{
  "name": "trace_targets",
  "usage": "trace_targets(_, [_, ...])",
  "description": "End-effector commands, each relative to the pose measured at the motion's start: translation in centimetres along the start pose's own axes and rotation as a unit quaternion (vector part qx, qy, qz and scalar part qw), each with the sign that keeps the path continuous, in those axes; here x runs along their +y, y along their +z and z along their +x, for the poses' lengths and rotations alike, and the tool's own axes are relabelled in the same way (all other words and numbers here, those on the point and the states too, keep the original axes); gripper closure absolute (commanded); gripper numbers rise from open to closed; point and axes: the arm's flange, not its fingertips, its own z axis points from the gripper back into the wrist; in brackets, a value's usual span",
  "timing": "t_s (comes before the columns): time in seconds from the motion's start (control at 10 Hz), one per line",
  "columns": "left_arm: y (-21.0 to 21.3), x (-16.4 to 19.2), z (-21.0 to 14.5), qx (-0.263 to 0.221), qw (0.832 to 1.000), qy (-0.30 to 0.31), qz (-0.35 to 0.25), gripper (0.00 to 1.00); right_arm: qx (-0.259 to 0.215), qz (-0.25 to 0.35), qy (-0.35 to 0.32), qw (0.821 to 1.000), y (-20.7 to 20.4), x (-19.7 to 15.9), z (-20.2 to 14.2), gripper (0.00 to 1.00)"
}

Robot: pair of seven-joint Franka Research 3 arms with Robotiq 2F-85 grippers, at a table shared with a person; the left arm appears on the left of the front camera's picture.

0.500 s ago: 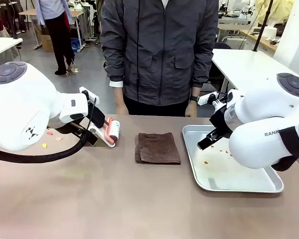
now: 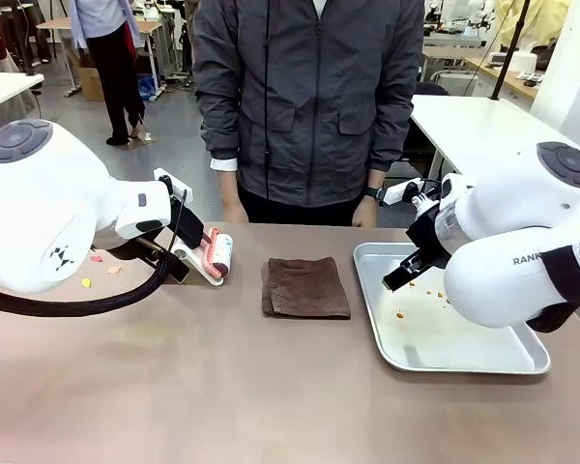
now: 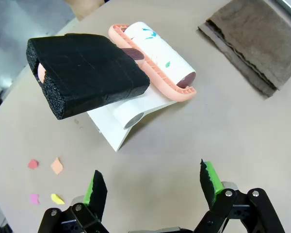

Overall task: Clean the surface of the table.
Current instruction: Hold the Lint Roller with your left hand and the towel with your right hand.

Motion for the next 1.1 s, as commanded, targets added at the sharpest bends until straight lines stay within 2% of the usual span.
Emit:
trace_targets(0.0, [0.0,0.0,0.0,0.000,1.000,0.000,0.000,0.00,0.000,0.000,0.000,1.000,0.0,0.0,0.0,0.00])
trace_targets(0.7, [0.0,0.0,0.0,0.000,1.000,0.000,0.000,0.00,0.000,0.000,0.000,1.000,0.0,0.0,0.0,0.00])
trace_targets(0.8, [0.0,0.0,0.0,0.000,1.000,0.000,0.000,0.00,0.006,0.042,0.010,0.999,1.5,0.2,-0.6,0.00])
trace_targets(0.9, [2.1,0.4,-0.2,0.039,0.999,0.027,-0.027,0.00,0.010,0.087,-0.023,0.996,3.5,0.0,-1.0,0.00])
trace_targets(1.0, [5.2,0.6,-0.3,0.079,0.991,0.075,-0.073,0.00,0.013,0.111,-0.085,0.990,5.9,-0.3,-1.3,0.00])
